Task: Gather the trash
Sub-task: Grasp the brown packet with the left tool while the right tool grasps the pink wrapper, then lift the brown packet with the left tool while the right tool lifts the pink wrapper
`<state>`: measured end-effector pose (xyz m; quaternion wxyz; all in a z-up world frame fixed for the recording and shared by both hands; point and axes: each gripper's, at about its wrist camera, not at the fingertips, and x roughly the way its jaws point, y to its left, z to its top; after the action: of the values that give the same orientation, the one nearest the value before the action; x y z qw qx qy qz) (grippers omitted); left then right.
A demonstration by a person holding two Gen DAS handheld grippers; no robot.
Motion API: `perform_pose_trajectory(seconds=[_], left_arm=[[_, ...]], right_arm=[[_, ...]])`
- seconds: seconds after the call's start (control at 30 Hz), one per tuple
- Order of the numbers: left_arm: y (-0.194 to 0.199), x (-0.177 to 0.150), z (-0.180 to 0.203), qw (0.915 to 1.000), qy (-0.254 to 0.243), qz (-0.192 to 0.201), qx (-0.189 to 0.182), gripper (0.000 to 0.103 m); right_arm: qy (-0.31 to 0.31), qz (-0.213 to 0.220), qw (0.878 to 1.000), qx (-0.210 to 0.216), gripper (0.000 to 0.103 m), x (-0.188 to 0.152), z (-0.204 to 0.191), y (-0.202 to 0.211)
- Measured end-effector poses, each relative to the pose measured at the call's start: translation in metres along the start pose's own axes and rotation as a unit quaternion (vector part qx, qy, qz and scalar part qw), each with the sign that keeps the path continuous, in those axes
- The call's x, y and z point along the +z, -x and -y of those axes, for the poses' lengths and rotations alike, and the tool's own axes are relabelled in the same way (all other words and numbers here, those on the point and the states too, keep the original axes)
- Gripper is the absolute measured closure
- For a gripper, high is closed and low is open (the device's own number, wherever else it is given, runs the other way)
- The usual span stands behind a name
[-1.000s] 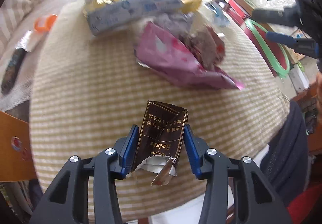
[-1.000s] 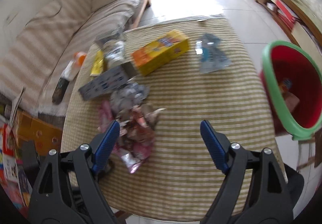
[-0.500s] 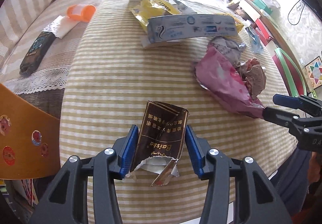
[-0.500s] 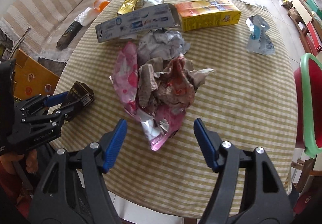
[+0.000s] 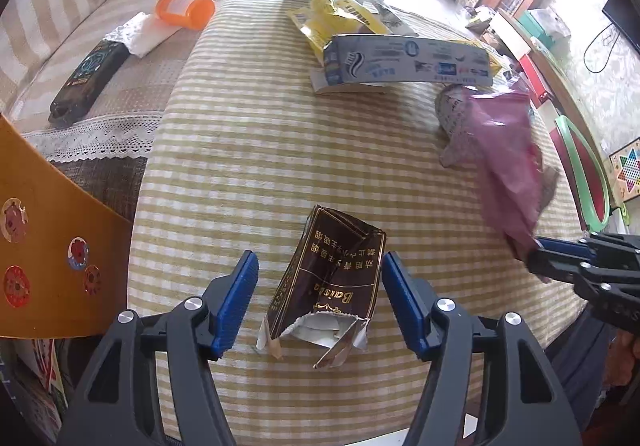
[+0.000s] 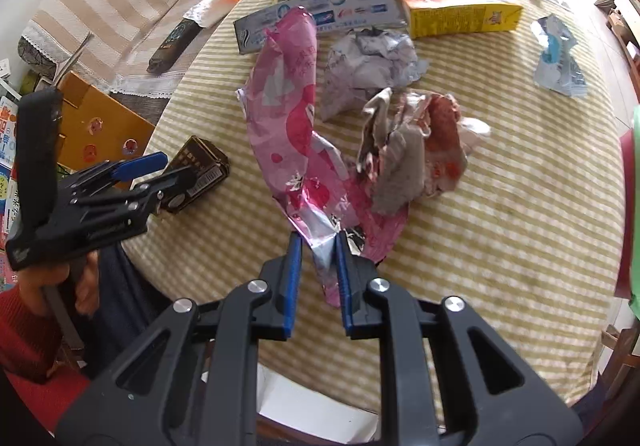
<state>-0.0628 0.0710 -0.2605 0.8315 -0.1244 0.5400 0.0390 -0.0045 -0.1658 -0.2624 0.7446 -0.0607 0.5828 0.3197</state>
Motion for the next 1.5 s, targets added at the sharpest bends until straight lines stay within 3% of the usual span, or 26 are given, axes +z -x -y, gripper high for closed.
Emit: perform_pose_trajectory(seconds=[0.03,0.13,0.17,0.43,0.67,0.7,0.73,0.77,0.87,0.9,1.0,1.2,1.5], left_arm=[[0.0,0.0,0.0,1.0,-0.001,-0.001,0.001,0.04],[-0.002,-0.001,0.001,1.0,-0.005,-0.003,0.0,0.039],[-0.002,-0.001,0.001,1.0,-0.005,-0.004,0.0,0.039],[-0.009,-0.004,0.004,0.9998,-0.013,-0.017,-0.004,0.038],[-0.007,-0.009,0.008,0.9997,-0.018,-0.019,0.0,0.037],[-0.008,-0.01,0.007,0.9997,-0.017,-0.019,-0.002,0.037],[-0.008,-0.011,0.007,0.9996,-0.017,-0.021,-0.005,0.037],[-0.01,-0.011,0.006,0.9996,-0.018,-0.023,-0.005,0.037],[-0.011,-0.011,0.005,0.9995,-0.017,-0.025,-0.003,0.041],[-0.011,-0.011,0.004,0.9996,-0.017,-0.024,-0.002,0.049],[-0.009,-0.01,0.002,0.9997,-0.014,-0.019,-0.003,0.051],[0.017,0.001,0.009,0.9997,-0.013,0.022,-0.003,0.052],[0.083,0.054,0.04,0.9924,-0.034,0.118,0.004,0.052]], right_arm=[[-0.001,0.0,1.0,-0.008,0.084,-0.001,0.002,0.002],[0.001,0.002,1.0,-0.031,0.064,0.002,0.002,0.005],[0.003,0.005,1.0,-0.03,0.063,0.004,0.0,0.006],[0.025,0.016,0.999,-0.022,0.063,0.025,-0.014,-0.005],[0.019,0.004,0.999,-0.043,0.064,0.031,-0.012,-0.03],[0.016,0.007,0.999,-0.041,0.066,0.03,-0.011,-0.031],[0.009,0.009,0.999,-0.032,0.079,0.029,-0.008,-0.031],[-0.001,0.013,1.0,-0.023,0.079,0.028,-0.006,-0.03],[-0.027,0.034,0.999,-0.009,0.08,0.023,0.001,-0.018],[-0.032,0.041,0.999,-0.006,0.08,0.023,0.003,-0.012],[-0.037,0.056,0.998,0.001,0.08,0.022,0.005,0.001],[-0.034,0.103,0.994,0.016,0.08,0.025,-0.001,0.033],[-0.013,0.204,0.979,0.012,0.08,0.04,-0.011,0.104]])
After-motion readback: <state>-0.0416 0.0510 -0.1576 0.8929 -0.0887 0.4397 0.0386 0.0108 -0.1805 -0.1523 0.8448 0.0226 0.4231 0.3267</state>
